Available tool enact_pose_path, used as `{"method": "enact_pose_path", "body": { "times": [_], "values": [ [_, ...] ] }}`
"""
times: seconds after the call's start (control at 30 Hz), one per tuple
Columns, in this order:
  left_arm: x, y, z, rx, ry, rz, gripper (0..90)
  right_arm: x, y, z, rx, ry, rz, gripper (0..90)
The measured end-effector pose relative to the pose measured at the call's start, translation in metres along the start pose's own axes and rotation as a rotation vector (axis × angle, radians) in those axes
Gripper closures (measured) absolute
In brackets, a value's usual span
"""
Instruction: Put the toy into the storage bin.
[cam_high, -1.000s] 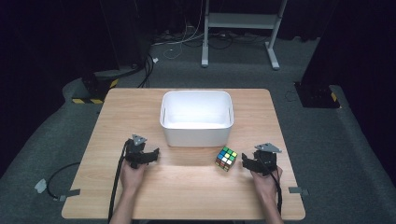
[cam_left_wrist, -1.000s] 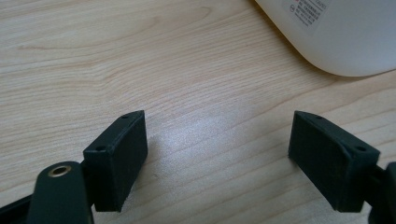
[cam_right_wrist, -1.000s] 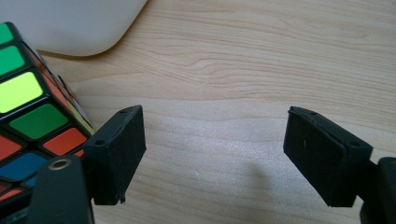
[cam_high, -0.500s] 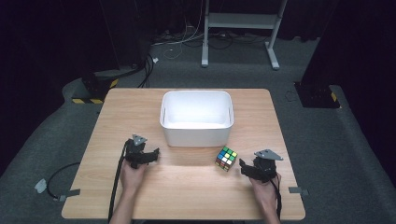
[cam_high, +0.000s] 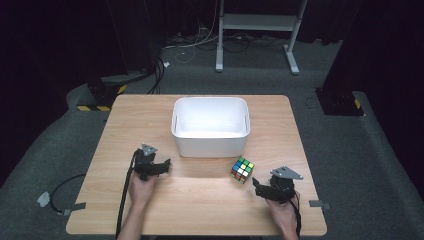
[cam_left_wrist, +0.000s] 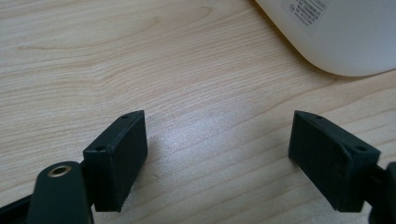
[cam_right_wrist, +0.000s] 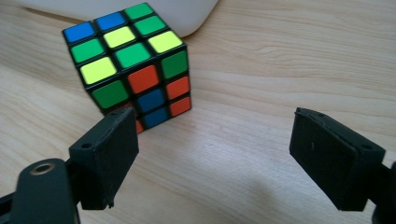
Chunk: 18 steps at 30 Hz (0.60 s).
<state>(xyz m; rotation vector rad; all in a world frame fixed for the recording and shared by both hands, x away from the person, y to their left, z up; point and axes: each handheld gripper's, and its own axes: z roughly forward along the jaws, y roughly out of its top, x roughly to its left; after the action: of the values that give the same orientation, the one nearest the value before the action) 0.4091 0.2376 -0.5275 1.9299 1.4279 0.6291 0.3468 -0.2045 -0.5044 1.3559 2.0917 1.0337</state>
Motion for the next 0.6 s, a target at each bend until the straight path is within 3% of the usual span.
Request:
{"method": "enact_pose_path", "body": {
  "times": [0.23, 0.6],
  "values": [
    [0.0, 0.0, 0.0, 0.003, 0.0, 0.003, 19.6, 0.013, 0.0, 0.005, 0.014, 0.048, -0.037, 13.9],
    [0.0, 0.0, 0.0, 0.003, -0.002, 0.002, 19.7, 0.023, 0.008, 0.01, 0.016, 0.065, -0.074, 13.3]
  ]
}}
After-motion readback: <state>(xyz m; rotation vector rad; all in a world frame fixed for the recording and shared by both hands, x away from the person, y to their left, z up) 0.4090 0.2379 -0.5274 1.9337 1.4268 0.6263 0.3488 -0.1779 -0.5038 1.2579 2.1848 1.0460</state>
